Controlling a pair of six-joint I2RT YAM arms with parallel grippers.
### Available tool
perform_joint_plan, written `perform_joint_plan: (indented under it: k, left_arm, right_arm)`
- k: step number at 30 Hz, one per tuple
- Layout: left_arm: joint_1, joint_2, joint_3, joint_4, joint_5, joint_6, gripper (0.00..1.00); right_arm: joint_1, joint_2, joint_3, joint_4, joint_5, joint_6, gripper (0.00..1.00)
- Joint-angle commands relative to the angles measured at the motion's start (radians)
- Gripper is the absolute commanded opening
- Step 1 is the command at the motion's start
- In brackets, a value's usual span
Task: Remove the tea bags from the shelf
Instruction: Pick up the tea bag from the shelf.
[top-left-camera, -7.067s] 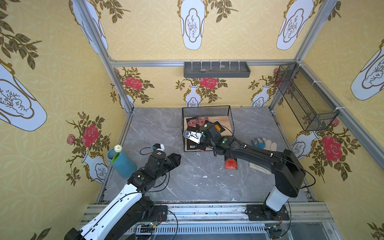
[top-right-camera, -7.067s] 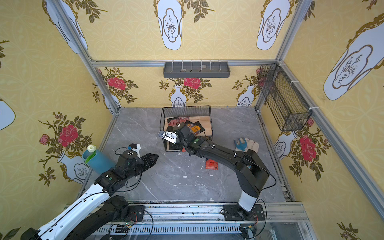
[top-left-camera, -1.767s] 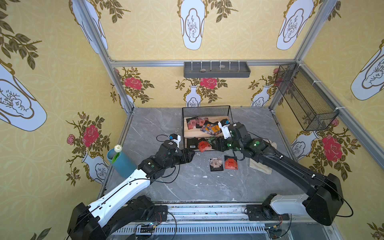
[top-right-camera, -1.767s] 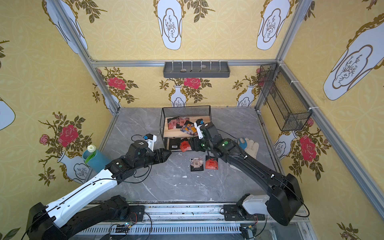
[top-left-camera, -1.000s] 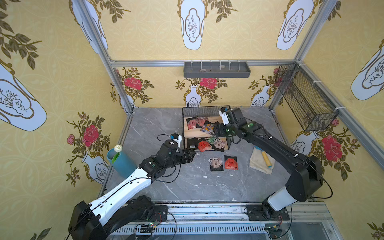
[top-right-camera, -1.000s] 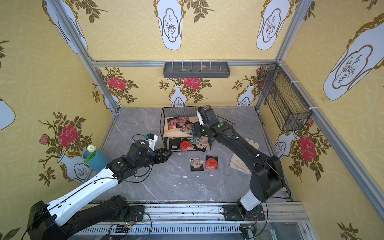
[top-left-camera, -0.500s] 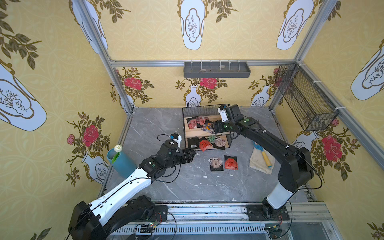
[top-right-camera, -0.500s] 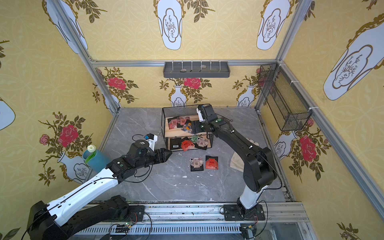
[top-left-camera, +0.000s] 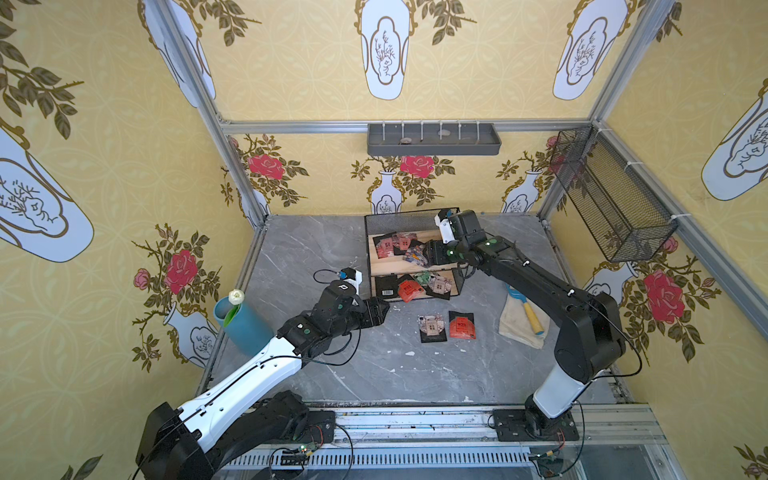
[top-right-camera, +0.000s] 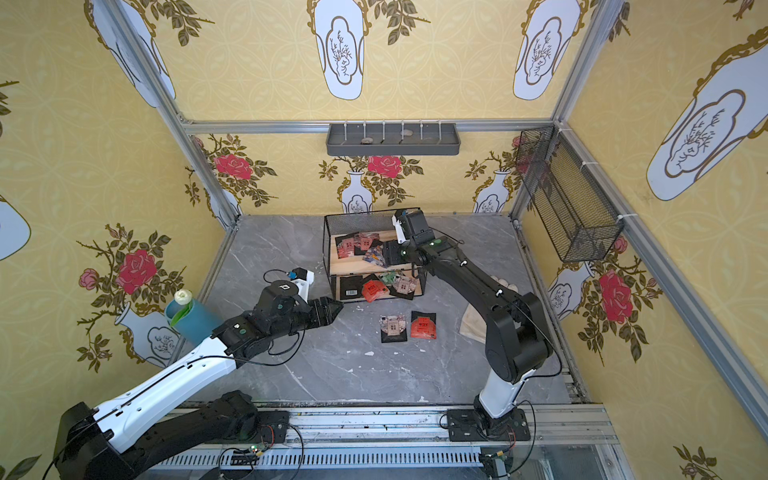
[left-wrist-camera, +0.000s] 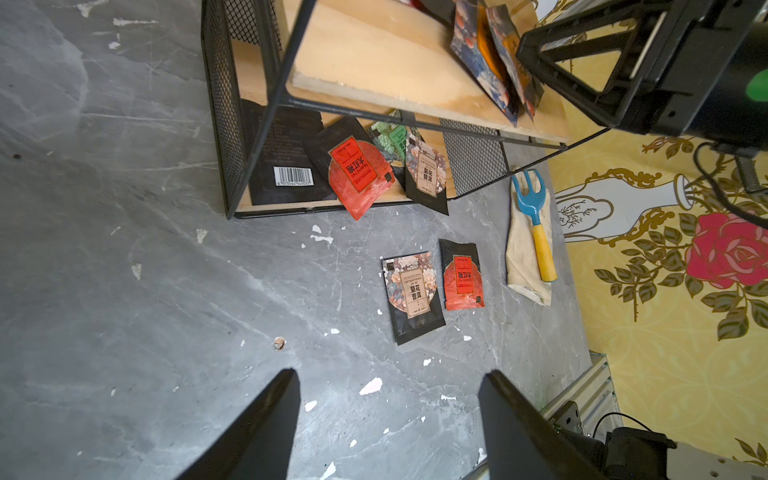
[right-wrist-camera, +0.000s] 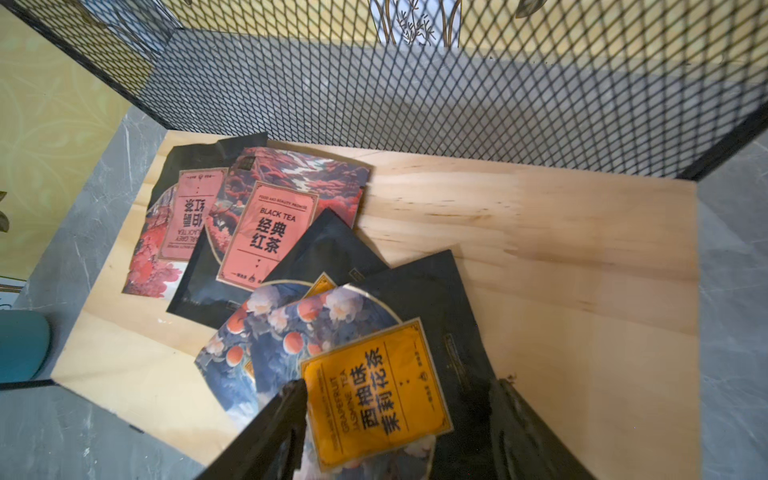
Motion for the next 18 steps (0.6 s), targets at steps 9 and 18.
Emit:
perform_joint_plan:
  k: [9, 18]
  left_arm:
    - [-0.001, 0.011, -0.001, 0.013, 0.005, 0.009, 0.77]
    - [-0.001, 0.023, -0.003, 0.024, 0.012, 0.006, 0.77]
  right_arm:
    - [0.038, -0.048, -0.034, -0.026, -0.022, 0.015, 0.72]
    - [0.064, -0.087, -0.045, -0.029, -0.015, 0.018, 0.70]
